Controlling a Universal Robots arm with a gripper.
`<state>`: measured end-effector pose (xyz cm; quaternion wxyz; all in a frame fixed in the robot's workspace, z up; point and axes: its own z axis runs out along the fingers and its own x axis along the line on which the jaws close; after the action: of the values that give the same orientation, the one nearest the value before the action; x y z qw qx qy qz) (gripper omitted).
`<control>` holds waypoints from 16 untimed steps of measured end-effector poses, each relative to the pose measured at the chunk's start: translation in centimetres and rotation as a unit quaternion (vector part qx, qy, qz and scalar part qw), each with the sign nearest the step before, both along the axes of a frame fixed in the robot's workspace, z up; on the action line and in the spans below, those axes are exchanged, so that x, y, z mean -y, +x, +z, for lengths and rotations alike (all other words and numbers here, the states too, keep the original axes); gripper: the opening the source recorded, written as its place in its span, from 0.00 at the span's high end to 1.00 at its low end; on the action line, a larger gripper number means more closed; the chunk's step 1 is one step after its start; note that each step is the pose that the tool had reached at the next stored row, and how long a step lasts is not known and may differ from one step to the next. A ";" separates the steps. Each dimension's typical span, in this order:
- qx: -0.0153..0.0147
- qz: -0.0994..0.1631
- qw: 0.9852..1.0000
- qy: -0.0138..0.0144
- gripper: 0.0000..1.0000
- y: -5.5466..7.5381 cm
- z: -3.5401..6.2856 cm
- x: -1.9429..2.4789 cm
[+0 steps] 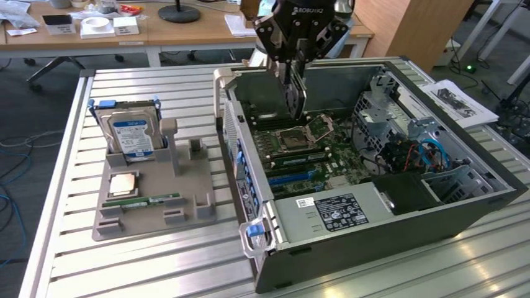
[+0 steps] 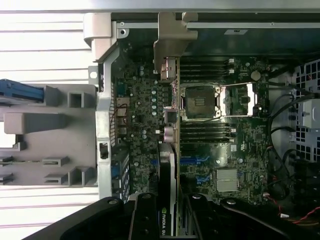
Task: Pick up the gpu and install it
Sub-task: 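Pick up the gpu and move the gpu toward the slot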
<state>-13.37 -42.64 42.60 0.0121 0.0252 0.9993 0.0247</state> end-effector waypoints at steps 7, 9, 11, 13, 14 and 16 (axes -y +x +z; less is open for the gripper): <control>0.000 0.000 1.000 0.000 0.73 1.5 -0.01 -0.05; 0.000 0.000 1.000 0.000 0.73 1.9 -0.01 -0.06; 0.000 0.000 1.000 0.000 0.73 2.4 -0.01 -0.08; 0.000 0.000 1.000 0.000 0.73 2.8 -0.01 -0.09; 0.000 0.000 1.000 0.000 0.73 3.0 -0.01 -0.10; 0.000 0.000 1.000 0.000 0.73 3.4 -0.02 -0.11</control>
<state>-9.96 -42.53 42.58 0.0121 0.0252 0.9993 0.0247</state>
